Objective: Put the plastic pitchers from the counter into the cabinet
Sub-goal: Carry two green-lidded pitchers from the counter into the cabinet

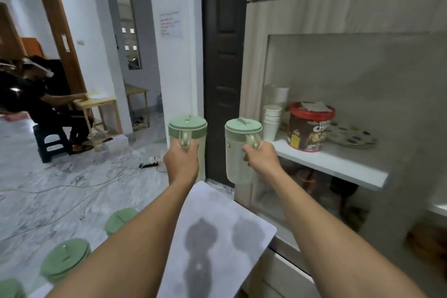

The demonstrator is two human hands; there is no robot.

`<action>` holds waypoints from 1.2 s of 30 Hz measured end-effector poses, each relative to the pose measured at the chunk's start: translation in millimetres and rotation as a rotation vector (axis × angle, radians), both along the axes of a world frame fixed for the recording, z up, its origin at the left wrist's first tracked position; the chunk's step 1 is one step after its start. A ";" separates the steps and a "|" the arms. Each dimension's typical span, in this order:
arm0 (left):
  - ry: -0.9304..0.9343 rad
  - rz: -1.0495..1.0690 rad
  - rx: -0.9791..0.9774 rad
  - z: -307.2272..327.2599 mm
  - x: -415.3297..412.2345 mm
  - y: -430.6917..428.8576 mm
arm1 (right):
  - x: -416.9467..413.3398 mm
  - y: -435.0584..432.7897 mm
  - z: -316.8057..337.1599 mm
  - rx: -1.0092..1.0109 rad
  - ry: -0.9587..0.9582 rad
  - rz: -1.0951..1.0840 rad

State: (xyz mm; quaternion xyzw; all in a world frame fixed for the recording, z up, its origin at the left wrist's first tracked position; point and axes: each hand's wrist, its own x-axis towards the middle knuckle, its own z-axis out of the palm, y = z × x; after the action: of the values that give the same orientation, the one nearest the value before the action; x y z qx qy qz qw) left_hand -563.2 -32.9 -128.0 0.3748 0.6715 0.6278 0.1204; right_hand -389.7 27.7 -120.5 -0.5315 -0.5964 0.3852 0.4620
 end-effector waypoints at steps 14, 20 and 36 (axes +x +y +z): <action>0.062 -0.242 0.154 88.9 145.2 -68.3 | 164.9 -121.8 86.7 0.132 -0.026 -0.246; 0.073 -0.346 0.162 100.8 241.9 -115.0 | 264.6 -188.5 101.9 0.161 -0.029 -0.383; -0.011 -0.700 0.192 106.2 456.2 -175.6 | 458.7 -290.5 102.0 0.155 0.004 -0.721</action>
State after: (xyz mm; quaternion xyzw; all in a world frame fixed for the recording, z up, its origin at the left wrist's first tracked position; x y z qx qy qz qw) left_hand -107.0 -208.5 -21.8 0.5884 0.4397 0.6106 0.2960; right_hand 69.0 -262.8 -18.5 -0.6701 -0.3973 0.1526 0.6082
